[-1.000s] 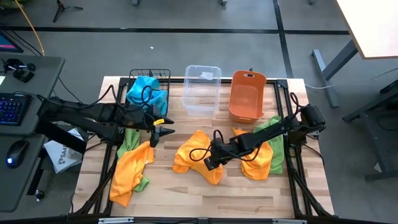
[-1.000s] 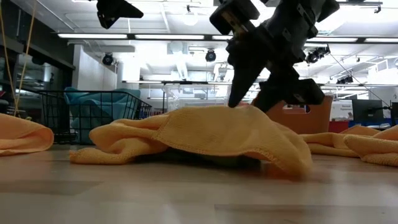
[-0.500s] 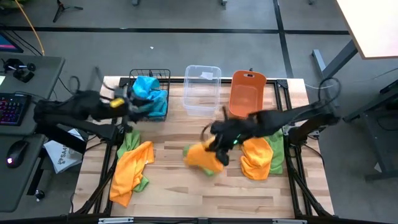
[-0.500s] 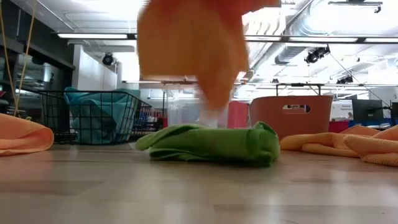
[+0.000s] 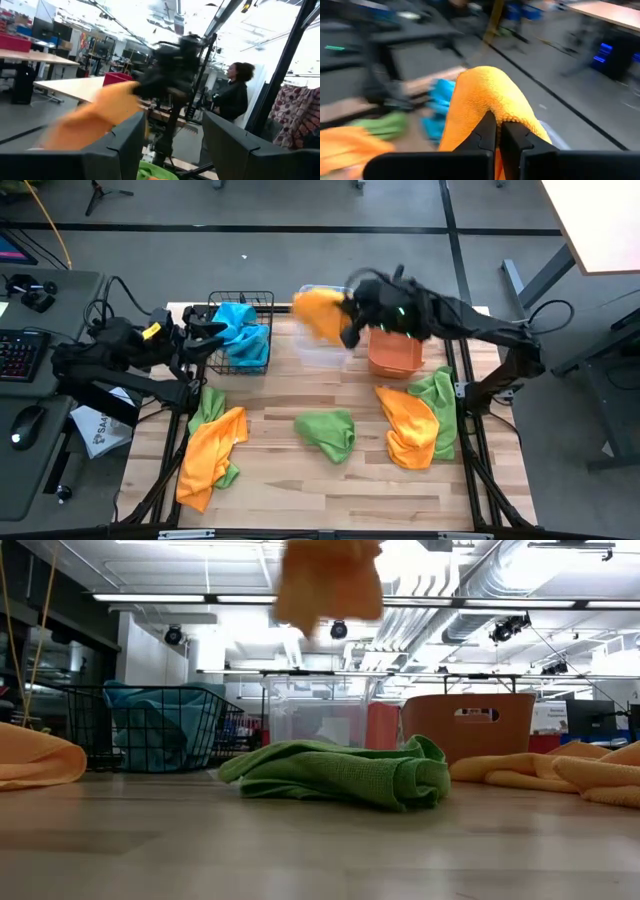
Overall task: Sort microfiber towel by color & place in baskets
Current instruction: Put the middle orange towel into the transparent bin, then put the right orange towel into the transparent bin
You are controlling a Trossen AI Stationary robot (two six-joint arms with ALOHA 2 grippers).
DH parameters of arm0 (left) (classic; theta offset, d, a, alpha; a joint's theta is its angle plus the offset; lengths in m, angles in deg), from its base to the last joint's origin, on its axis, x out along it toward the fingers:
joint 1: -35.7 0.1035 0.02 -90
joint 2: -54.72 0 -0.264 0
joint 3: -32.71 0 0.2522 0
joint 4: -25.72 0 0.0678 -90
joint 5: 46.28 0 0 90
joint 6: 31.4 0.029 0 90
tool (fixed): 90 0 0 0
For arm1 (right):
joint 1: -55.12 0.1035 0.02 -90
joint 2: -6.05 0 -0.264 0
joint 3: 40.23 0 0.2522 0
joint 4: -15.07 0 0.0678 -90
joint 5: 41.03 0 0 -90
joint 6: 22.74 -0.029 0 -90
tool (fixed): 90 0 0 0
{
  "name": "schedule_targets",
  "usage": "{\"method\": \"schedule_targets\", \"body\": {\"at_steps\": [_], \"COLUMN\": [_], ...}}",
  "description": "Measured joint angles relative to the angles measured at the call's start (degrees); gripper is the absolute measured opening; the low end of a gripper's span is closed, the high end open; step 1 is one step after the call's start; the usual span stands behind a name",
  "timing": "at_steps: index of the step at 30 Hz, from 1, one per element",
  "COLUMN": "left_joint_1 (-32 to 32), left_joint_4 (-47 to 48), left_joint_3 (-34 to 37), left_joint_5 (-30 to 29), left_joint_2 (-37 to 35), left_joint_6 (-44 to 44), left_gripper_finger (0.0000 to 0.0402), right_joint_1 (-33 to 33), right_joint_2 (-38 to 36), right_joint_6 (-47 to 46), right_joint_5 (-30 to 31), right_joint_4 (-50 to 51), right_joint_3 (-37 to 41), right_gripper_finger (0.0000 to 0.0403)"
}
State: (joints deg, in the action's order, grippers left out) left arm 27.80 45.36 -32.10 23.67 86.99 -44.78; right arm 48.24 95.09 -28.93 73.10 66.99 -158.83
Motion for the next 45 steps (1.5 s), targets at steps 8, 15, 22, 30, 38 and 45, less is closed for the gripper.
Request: {"method": "schedule_targets", "body": {"at_steps": [8,15,22,30,38,45], "left_joint_1": [0.0,0.0,0.0,0.0,0.0,0.0], "left_joint_4": [-0.3,-0.7,-0.7,0.8,0.9,3.2], "left_joint_3": [0.0,0.0,0.1,0.1,0.1,0.1], "left_joint_5": [1.7,0.0,-0.1,-4.2,-4.7,-5.8], "left_joint_2": [0.4,0.4,0.4,0.5,0.5,0.5], "left_joint_6": [0.4,1.6,1.6,1.6,2.6,2.6], "left_gripper_finger": [0.0186,0.0186,0.0186,0.0186,0.0186,0.0186], "right_joint_1": [-13.6,-14.5,-15.2,-14.9,-14.4,-14.4], "right_joint_2": [1.9,7.3,12.0,13.2,12.7,11.8], "right_joint_6": [-6.1,-6.7,-7.0,-11.4,-5.5,0.0], "right_joint_5": [-14.6,-19.3,-13.9,-21.5,-22.7,-24.5], "right_joint_4": [-11.5,-20.0,-14.9,-15.6,-14.3,0.8], "right_joint_3": [14.6,18.2,17.9,17.8,17.8,7.7], "right_gripper_finger": [0.0,0.0,0.0,0.0037,0.0206,0.03]}}
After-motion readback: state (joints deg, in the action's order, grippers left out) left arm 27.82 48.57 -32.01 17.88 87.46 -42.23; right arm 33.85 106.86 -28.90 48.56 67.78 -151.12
